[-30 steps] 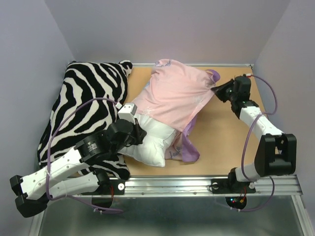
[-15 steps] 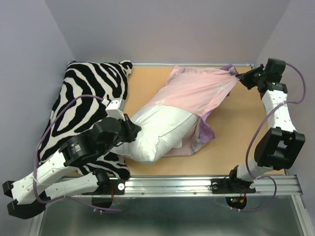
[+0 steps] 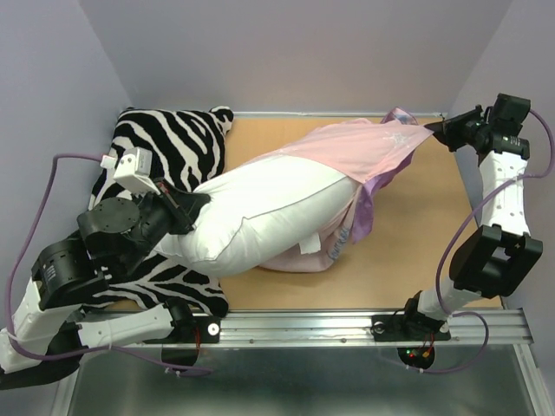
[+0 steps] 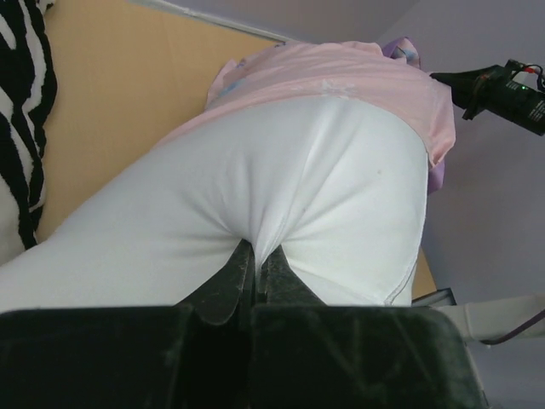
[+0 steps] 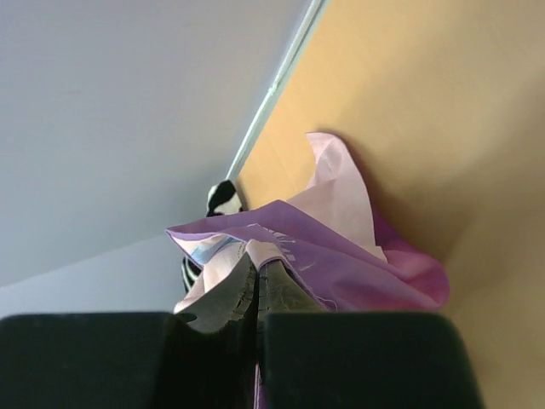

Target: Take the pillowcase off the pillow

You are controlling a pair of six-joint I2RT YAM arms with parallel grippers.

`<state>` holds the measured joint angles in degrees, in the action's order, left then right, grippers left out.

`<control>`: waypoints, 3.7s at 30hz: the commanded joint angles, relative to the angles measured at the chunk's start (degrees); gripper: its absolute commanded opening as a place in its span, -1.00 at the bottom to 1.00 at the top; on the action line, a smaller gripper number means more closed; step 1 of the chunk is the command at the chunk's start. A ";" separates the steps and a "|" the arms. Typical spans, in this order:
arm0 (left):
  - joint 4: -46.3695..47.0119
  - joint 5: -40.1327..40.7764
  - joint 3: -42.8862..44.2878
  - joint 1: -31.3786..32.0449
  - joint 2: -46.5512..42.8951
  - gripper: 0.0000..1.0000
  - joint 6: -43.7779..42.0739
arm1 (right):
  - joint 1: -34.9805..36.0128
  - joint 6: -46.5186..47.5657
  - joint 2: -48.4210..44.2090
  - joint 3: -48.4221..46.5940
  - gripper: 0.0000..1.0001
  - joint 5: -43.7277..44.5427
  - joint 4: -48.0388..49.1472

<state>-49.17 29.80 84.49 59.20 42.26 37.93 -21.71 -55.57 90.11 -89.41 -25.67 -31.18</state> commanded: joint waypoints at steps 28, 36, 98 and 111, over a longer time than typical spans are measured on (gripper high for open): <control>41.70 -20.49 -48.10 13.22 8.64 -0.32 5.14 | 15.64 21.72 -16.02 14.97 0.38 19.08 11.76; 35.38 -17.33 -38.71 13.40 3.53 -0.07 3.82 | 25.58 27.62 -15.66 9.69 0.45 32.70 8.76; 57.87 -14.86 -60.06 14.80 27.70 -1.00 14.98 | 51.85 48.10 11.33 -21.09 0.32 41.84 -11.89; 57.08 -14.77 -57.60 14.80 28.14 -1.00 13.40 | 53.44 50.30 4.98 -6.04 0.37 40.42 -10.57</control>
<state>21.69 18.50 28.25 72.66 67.33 53.69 31.83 -6.74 95.85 -96.88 14.06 -43.40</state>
